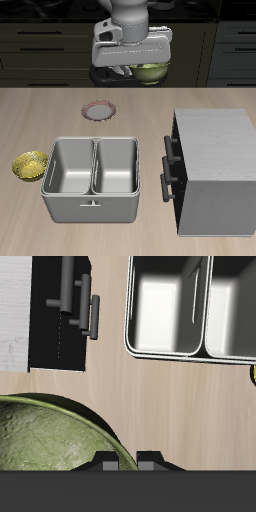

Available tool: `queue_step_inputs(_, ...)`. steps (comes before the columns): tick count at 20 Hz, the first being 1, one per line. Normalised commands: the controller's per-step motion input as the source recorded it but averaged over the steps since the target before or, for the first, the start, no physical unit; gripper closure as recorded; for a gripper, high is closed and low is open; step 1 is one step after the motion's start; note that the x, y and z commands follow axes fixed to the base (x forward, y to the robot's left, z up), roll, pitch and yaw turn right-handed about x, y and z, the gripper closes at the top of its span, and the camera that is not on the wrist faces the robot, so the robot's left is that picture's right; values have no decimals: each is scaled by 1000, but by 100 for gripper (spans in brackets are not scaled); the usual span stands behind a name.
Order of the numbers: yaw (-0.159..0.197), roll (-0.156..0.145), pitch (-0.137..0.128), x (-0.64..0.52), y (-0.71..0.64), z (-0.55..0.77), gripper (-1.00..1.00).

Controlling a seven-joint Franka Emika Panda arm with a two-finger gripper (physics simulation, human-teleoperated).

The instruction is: Place the green bowl on the plate

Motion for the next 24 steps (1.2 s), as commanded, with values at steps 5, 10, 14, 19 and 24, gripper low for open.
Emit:
queue_step_inputs(5,-6,-3,-17,-327,-109,-24,100)
queue_step_inputs(10,-1,-14,-5,-305,-198,-103,100)
queue_step_inputs(14,-4,-18,11,-288,-164,-215,100)
queue_step_inputs(19,-7,-58,1,-200,-296,-103,100)
queue_step_inputs(24,-3,-32,8,-166,-172,-140,100)
